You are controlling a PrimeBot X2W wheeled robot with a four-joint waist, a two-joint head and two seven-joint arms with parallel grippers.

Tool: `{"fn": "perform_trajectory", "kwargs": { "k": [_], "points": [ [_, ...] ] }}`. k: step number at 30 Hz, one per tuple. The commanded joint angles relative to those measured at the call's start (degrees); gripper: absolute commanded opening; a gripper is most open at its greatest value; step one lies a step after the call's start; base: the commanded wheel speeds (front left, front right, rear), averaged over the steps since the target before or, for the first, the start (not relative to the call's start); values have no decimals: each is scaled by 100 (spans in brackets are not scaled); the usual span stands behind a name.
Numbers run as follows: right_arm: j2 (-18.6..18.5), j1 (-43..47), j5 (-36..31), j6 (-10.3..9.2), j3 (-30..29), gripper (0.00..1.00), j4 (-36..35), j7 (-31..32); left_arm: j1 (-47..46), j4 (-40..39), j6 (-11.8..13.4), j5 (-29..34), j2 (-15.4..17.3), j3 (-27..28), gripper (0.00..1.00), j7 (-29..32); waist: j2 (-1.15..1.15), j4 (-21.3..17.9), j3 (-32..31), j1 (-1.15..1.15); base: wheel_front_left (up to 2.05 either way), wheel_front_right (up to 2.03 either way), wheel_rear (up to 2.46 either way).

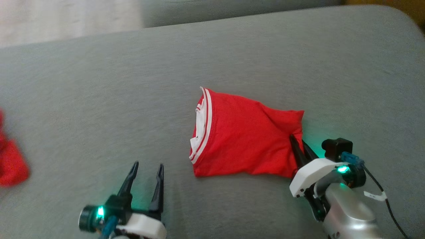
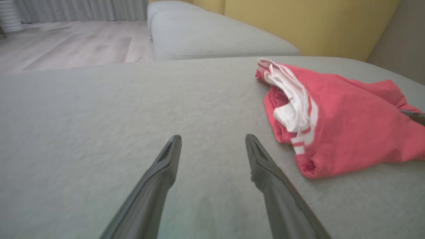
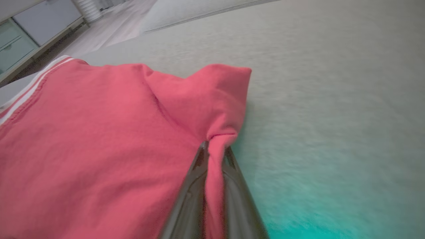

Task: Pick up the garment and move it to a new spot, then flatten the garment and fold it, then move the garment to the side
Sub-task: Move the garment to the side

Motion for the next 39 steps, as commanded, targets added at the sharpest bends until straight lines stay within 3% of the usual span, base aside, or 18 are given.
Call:
{"fn": "perform_trajectory", "kwargs": {
  "k": [1, 8, 14, 20, 24, 29, 34, 36, 37, 38, 39],
  "points": [
    [-46, 2, 107, -6, 106, 0, 13, -46, -335, -214, -45, 9, 2, 130, 100, -56, 0, -895, 73, 0, 0, 0, 0],
    [-46, 52, 389, -6, 297, 0, -87, -96, -675, -160, -122, 112, 2, 135, 100, -56, 0, -1968, 198, 0, 0, 0, 0],
    [-46, 17, 525, -6, 394, 0, -232, -112, -730, -105, -92, 108, 2, 109, 100, -56, 0, -2291, 300, 0, 0, 0, 0],
    [-87, -482, 155, -6, -92, 0, -327, -117, -789, -40, -121, 251, 6, 55, 100, -56, 0, -1939, 517, 0, 0, 0, 0],
    [-359, -1186, -280, -6, -517, 0, -156, -91, -812, 4, -136, 355, 66, 112, 100, -56, 0, -1558, 707, 0, 0, 0, 0],
    [-1138, -2227, -963, -6, -1184, 0, 290, 143, -881, -38, -163, 453, 167, 160, 100, -56, 0, -1056, 985, 0, 0, 0, 0],
    [-2133, -3067, -1975, -6, -2380, 0, 729, 449, -973, -107, -180, 515, 198, 164, 100, -56, 0, -592, 1239, 0, 0, 0, 0],
    [-2307, -3202, -2328, -6, -2757, 0, 752, 498, -1003, -125, -180, 522, 193, 164, 100, -56, 0, -506, 1292, 0, 0, 0, 0],
    [-2352, -3248, -2490, -6, -2948, 14, 742, 511, -1014, -129, -170, 517, 190, 176, 100, -56, 0, -477, 1310, 0, 0, 0, 0],
    [-2368, -3279, -2664, -6, -3121, 95, 727, 535, -1027, -135, -154, 504, 184, 198, 100, -56, 0, -451, 1321, 0, 0, 0, 0],
    [-2340, -3310, -2807, -6, -3281, 100, 689, 514, -1042, -143, -140, 487, 180, 228, 100, -56, 0, -433, 1323, 0, 0, 0, 0]
  ]
}}
